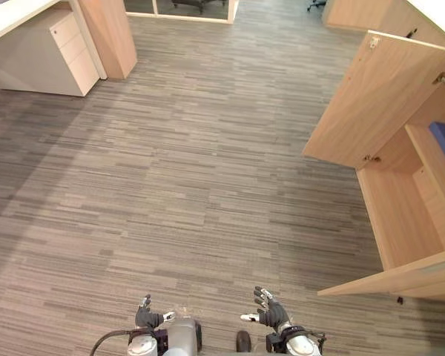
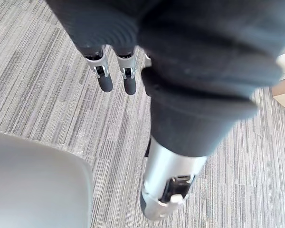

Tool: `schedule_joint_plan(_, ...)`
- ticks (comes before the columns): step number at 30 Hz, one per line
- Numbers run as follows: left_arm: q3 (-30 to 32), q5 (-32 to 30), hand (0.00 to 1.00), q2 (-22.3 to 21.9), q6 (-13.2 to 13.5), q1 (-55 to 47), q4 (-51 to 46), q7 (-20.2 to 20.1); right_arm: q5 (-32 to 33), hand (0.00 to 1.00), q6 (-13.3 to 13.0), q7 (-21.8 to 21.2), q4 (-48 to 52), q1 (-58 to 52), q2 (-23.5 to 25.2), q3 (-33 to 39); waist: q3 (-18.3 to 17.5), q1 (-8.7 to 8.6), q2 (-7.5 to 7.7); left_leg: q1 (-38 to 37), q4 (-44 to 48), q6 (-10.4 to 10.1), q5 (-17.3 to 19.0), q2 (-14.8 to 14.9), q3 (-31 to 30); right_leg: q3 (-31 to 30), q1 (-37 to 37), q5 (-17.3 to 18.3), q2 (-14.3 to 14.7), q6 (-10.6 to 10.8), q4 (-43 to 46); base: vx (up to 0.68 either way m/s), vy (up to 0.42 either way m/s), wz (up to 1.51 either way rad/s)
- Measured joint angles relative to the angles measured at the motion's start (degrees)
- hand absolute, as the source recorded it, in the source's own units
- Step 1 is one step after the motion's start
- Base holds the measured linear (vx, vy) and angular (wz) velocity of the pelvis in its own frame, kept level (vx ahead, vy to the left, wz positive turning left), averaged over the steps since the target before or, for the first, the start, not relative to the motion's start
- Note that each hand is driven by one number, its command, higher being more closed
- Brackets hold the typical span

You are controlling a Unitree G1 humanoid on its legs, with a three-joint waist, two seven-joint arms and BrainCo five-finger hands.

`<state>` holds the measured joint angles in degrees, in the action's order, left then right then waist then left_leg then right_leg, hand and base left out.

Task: Walk over to the cabinet, pick up the folder, carry it to the office cabinet, place the folder inside the office cabinet, then close the office cabinet door

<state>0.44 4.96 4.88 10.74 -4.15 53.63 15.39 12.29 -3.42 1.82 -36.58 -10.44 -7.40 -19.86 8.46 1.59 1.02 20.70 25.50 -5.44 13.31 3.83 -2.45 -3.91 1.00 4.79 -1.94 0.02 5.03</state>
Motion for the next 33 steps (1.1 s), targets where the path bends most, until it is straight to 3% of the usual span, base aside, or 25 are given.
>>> schedule_joint_plan(1,0.03,-0.1,0.0,-0.08,0.13,0.08,-0.03,0.21,-0.15,0.0,-0.18,0.11,-2.16,1.01,0.12,0.77,0.11,0.07,-0.16,0.33,-3.21,-0.21,-1.47,0.54,-0.69,-0.64,0.03,0.37,-0.55,0.55,-0.04,0.26,0.259,-0.49)
schedule_joint_plan(2,0.03,-0.53,0.0,-0.35,0.6,0.09,-0.02,1.06,-0.54,0.0,-0.29,0.79,-7.39,3.33,-0.05,1.82,0.34,0.34,-0.9,0.06,-9.71,-1.37,-5.82,2.27,-0.93,-1.47,-0.35,1.23,-1.24,1.75,-0.19,0.23,0.266,-0.36)
schedule_joint_plan(3,0.03,-0.9,0.0,-0.45,0.75,0.19,0.38,1.38,-0.98,0.0,-0.4,1.33,-9.53,4.36,-0.31,2.47,0.23,0.44,-1.45,-0.27,-10.4,-2.79,-9.61,3.11,0.8,-1.93,-0.9,1.73,-1.62,2.5,-0.36,0.39,0.402,-0.33)
schedule_joint_plan(4,0.44,-1.06,0.0,-0.74,1.06,0.54,0.99,1.76,-1.61,0.0,-0.67,2.27,-13.13,5.91,-0.31,2.85,0.51,0.92,-1.06,-1.66,-10.93,-0.77,-13.96,2.17,2.39,-2.5,-2.58,2.3,-2.9,3.27,-1.11,0.43,0.407,-0.16)
schedule_joint_plan(5,1.69,-1.02,0.0,-0.67,1.24,0.84,0.98,2.11,-2.3,0.0,-0.89,2.54,-15.83,6.59,-0.01,2.84,0.49,1.36,-0.11,-1.4,-8.35,1.44,-12.84,0.69,2.89,-2.78,-3.6,2.1,-4.4,3.43,-1.35,0.38,0.318,-0.11)
schedule_joint_plan(7,3.63,-0.44,0.0,-0.66,1.26,0.76,1.15,2.64,-2.41,0.0,-0.97,2.78,-18.07,7.12,0.48,3.02,-0.35,1.54,0.83,-1.57,-5.82,3.17,-10.27,-0.69,4.76,-3.31,-3.84,1.56,-6.24,3.74,-0.21,0.36,0.275,-0.19)
schedule_joint_plan(10,4.26,0.61,0.0,-0.83,1.29,0.07,3.25,3.2,-2.67,0.0,-0.88,2.15,-20.27,7.4,1.25,4.75,-2.63,2.4,0.62,-6.1,-8.7,5.87,-8.43,-3.27,9.33,-6.81,-0.83,0.75,-9.04,4.96,6.07,0.35,0.254,-0.59)
schedule_joint_plan(12,3.72,1.5,0.0,-1.3,1.28,-0.68,4.39,3.16,-3.19,0.0,-0.78,1.64,-20.35,7.21,0.82,5.26,-4.03,1.96,0.0,-9.75,-12.09,6.95,-8.13,-5.21,10.96,-8.1,2.75,0.77,-10.22,4.97,14.94,0.33,0.272,-0.48)
schedule_joint_plan(13,2.39,1.85,0.0,-1.17,1.27,-1.03,4.34,3.02,-3.36,0.0,-0.73,1.47,-20.17,7.15,0.73,6.53,-4.14,1.62,0.06,-12.87,-13.96,7.75,-7.88,-6.77,11.19,-8.71,5.73,0.49,-10.98,5.09,24.13,0.28,0.259,-0.04)
schedule_joint_plan(15,0.22,1.83,0.0,-0.55,1.29,-1.07,4.3,2.59,-3.22,0.0,-0.7,1.42,-18.35,6.73,0.56,7.54,-3.98,0.3,0.33,-17.58,-15.99,9.77,-6.97,-9.21,10.81,-7.34,10.9,-2.67,-12.69,2.45,39.12,0.3,0.231,0.19)
schedule_joint_plan(16,-0.5,1.76,0.0,-0.37,1.28,-1.01,4.34,2.03,-3.2,0.0,-0.84,1.53,-17.15,6.68,0.54,7.49,-3.81,-0.67,0.32,-20.04,-17.04,10.47,-6.53,-10.38,10.4,-3.77,14.23,-1.51,-14.62,0.76,47.88,0.22,0.126,0.24)
schedule_joint_plan(17,-0.62,1.75,0.0,-0.26,1.28,-0.71,4.34,1.75,-3.2,0.0,-1.0,1.64,-16.42,6.77,0.54,7.41,-3.66,-0.94,0.56,-21.39,-17.66,10.62,-6.43,-10.68,9.92,-1.26,15.46,0.1,-15.13,0.35,50.64,0.26,0.093,0.3)
schedule_joint_plan(18,-0.76,1.41,0.0,-0.02,1.28,-0.27,4.33,1.4,-3.19,0.0,-1.35,1.75,-15.3,7.05,0.53,7.38,-2.65,-1.39,-0.18,-23.88,-18.8,10.8,-6.32,-10.31,8.9,3.79,16.67,4.31,-14.85,0.45,52.21,0.25,0.047,0.22)
schedule_joint_plan(20,-0.37,1.07,0.0,0.0,1.3,0.51,4.3,0.92,-2.85,0.0,-2.02,1.74,-14.57,7.35,0.81,7.33,-1.69,-1.56,-0.8,-26.32,-20.01,10.91,-6.22,-8.49,8.03,8.78,18.29,8.51,-10.71,1.24,47.21,0.26,-0.061,0.18)
schedule_joint_plan(21,-0.34,1.04,0.0,-0.04,1.28,0.48,4.42,0.6,-2.12,0.0,-2.19,1.73,-15.62,9.57,1.2,7.2,-0.58,-2.13,-1.31,-27.66,-20.42,10.57,-5.94,-6.56,6.85,11.48,18.09,8.9,-6.71,1.75,36.45,0.21,-0.12,0.22)
schedule_joint_plan(22,-0.43,0.99,0.0,-0.04,1.28,0.65,4.42,0.33,-1.65,0.0,-2.19,1.91,-16.2,9.99,1.5,7.17,-0.52,-2.28,-1.4,-27.74,-20.44,10.14,-5.61,-5.76,6.28,12.02,18.02,8.46,-5.18,2.25,30.2,0.2,-0.159,0.36)
schedule_joint_plan(24,-1.38,-0.21,0.0,-0.11,1.32,1.29,4.78,-0.23,0.91,0.0,-2.23,3.38,-17.2,10.54,2.4,6.85,-0.26,-2.3,-0.92,-28.26,-20.61,8.59,-3.95,-4.79,4.96,12.65,18.01,3.09,-3.83,2.16,14.76,0.23,-0.234,0.4)
schedule_joint_plan(25,-1.17,-0.75,0.0,-0.66,1.23,1.14,5.54,-0.75,2.34,0.0,-2.22,3.73,-17.23,10.55,3.4,6.47,0.02,-2.22,-0.19,-29.89,-20.67,7.06,-2.67,-4.67,4.46,12.44,16.61,-5.65,-4.04,2.48,7.88,0.24,-0.248,0.33)
schedule_joint_plan(26,-1.04,-0.8,0.0,-0.52,1.23,1.06,5.66,-0.82,2.43,0.0,-2.23,3.92,-17.13,10.45,3.64,6.22,-0.13,-2.25,0.04,-30.46,-20.72,6.38,-2.05,-4.42,4.02,12.58,15.75,-8.75,-3.78,2.03,7.23,0.27,-0.269,0.1)
schedule_joint_plan(27,-0.35,-1.11,0.0,-1.04,1.13,1.01,6.85,-0.9,2.45,0.0,-2.16,4.01,-17.15,10.67,3.56,5.57,-0.19,-1.81,-1.68,-31.43,-20.67,5.26,-0.56,-2.36,4.13,13.0,15.7,-8.16,-1.75,0.01,8.3,0.29,-0.267,-0.11)
schedule_joint_plan(29,1.59,-1.18,0.0,-2.57,0.9,0.49,8.36,-1.11,2.48,0.0,-2.17,3.95,-17.27,11.07,3.29,4.5,-0.86,-1.67,-3.69,-31.6,-19.42,3.51,1.22,1.03,4.58,14.04,15.73,-5.17,1.62,-1.63,9.53,0.33,-0.278,-0.17)
schedule_joint_plan(33,2.59,1.86,0.0,-3.04,0.9,0.71,9.11,-1.22,2.7,0.0,-2.24,3.97,-21.25,11.76,3.31,4.61,-1.24,-1.71,-3.44,-29.29,-9.02,2.69,1.47,3.96,2.17,16.41,10.46,-3.14,4.21,-3.04,6.81,0.33,-0.226,0.21)
